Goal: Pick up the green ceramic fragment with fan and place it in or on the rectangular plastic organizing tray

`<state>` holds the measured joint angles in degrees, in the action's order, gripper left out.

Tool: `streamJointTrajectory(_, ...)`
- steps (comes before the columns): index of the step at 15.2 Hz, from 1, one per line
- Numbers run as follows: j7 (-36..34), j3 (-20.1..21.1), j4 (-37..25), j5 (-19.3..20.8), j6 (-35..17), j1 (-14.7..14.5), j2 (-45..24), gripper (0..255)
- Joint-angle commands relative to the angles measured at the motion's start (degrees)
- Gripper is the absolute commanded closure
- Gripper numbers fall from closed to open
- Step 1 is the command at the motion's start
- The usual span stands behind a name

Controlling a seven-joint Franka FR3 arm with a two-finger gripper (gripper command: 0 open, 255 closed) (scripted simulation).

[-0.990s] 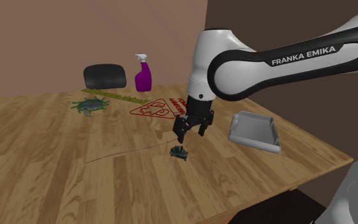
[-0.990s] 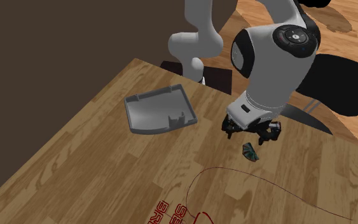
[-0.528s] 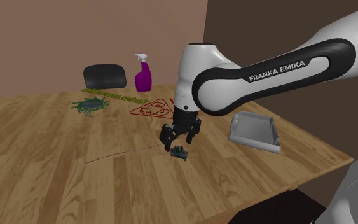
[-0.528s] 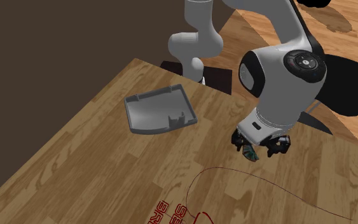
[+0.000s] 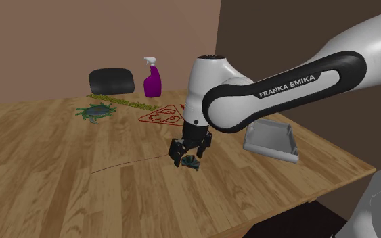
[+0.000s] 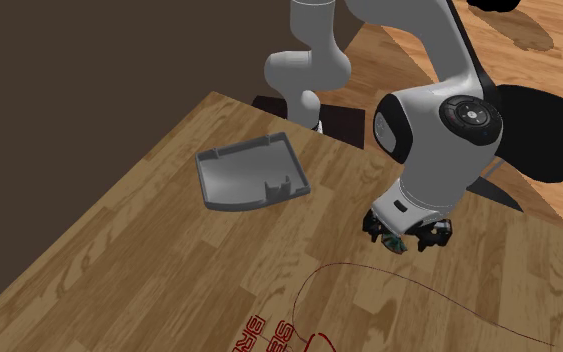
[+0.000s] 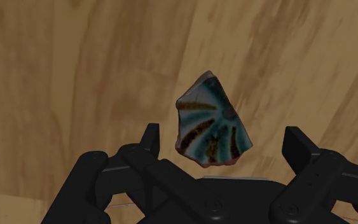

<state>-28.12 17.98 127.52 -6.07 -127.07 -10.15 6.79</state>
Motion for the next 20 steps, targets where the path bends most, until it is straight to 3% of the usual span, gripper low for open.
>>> streamJointTrajectory(1,0.0,0.0,0.0,0.0,0.0,0.0,0.0,0)
streamJointTrajectory(3,0.0,0.0,0.0,0.0,0.0,0.0,0.0,0)
streamJointTrajectory(4,0.0,0.0,0.0,0.0,0.0,0.0,0.0,255)
streamJointTrajectory(13,0.0,0.0,0.0,0.0,0.0,0.0,0.0,255)
streamJointTrajectory(20,0.1,-0.3,-3.6,-0.3,5.4,0.1,1.9,255)
